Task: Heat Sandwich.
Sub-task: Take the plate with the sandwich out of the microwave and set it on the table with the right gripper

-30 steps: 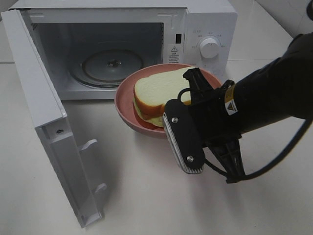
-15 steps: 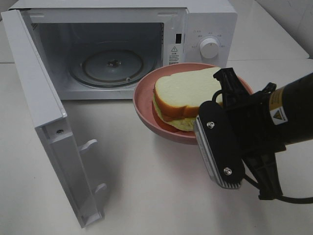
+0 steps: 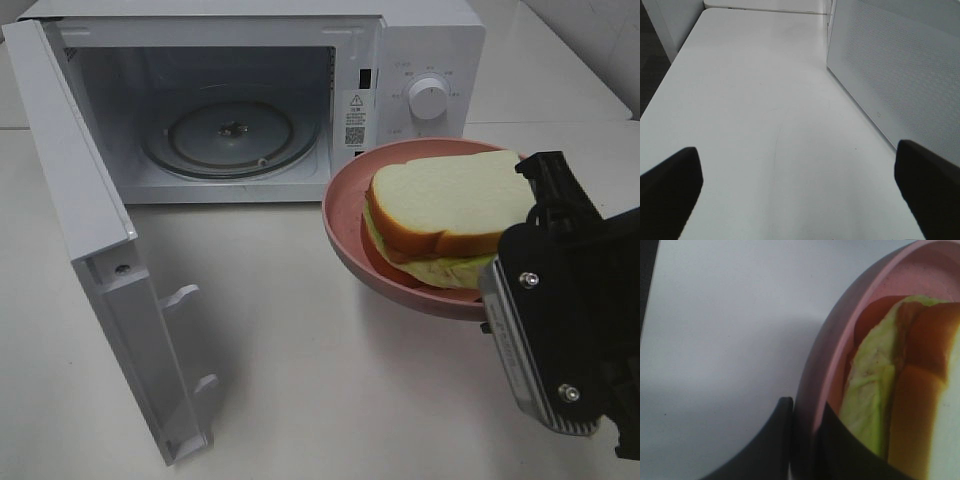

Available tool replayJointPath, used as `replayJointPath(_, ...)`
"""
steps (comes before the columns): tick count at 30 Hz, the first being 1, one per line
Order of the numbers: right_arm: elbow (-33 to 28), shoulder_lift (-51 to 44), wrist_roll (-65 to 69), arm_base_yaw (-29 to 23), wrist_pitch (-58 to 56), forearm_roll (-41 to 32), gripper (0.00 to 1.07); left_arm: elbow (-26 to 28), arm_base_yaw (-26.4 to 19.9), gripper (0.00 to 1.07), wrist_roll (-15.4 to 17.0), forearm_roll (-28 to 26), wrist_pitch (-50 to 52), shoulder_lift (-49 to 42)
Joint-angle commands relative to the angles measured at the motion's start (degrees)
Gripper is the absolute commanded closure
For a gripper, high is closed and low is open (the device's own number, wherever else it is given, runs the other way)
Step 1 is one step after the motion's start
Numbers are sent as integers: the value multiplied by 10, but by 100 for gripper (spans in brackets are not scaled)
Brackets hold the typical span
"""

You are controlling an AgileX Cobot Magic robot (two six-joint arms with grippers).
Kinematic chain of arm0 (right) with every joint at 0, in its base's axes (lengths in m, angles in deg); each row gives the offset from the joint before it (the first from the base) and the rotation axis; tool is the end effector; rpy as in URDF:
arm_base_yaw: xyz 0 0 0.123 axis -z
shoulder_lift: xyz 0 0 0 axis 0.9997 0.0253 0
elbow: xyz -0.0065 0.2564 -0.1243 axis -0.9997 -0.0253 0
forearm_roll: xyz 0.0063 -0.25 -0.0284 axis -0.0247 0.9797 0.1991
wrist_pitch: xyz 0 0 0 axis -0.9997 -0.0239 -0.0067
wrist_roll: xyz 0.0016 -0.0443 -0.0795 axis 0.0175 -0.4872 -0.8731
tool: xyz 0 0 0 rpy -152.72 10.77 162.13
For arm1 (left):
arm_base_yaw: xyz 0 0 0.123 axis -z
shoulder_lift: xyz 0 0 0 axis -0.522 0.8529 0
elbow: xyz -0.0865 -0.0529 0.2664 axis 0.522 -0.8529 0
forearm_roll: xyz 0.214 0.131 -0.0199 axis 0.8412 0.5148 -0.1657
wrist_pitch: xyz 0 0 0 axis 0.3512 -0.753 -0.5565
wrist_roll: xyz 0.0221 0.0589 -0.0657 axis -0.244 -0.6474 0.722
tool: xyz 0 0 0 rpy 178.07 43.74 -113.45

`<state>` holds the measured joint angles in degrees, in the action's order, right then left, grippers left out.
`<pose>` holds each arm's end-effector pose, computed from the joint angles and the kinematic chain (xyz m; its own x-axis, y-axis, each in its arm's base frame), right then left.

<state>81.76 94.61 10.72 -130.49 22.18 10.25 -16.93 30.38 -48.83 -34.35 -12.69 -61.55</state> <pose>0.1469 0.1224 0.2346 0.3439 -0.9183 -0.1962 -0.7835 -0.1655 -0.5989 -0.0086 -0.0001 0.2822 -0.4440 -0.0554 -0.8943 -0.0398 0.9983 -0.0421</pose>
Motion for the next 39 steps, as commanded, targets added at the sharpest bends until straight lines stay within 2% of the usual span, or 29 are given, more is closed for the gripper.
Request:
replayJointPath(1, 0, -29, 9, 3, -14, 20, 107, -2, -2, 6, 0, -4, 5, -4)
replayJointPath(7, 0, -53, 91, 3, -50, 77, 107, -2, -2, 6, 0, -4, 5, -4)
replayJointPath(9, 0, -55, 152, 3, -72, 115, 107, -2, -2, 6, 0, -4, 5, -4)
replayJointPath(17, 0, -55, 331, 3, -107, 187, 107, -2, -2, 6, 0, -4, 5, -4)
replayJointPath(39, 0, -55, 642, 3, -234, 265, 107, -2, -2, 6, 0, -4, 5, -4)
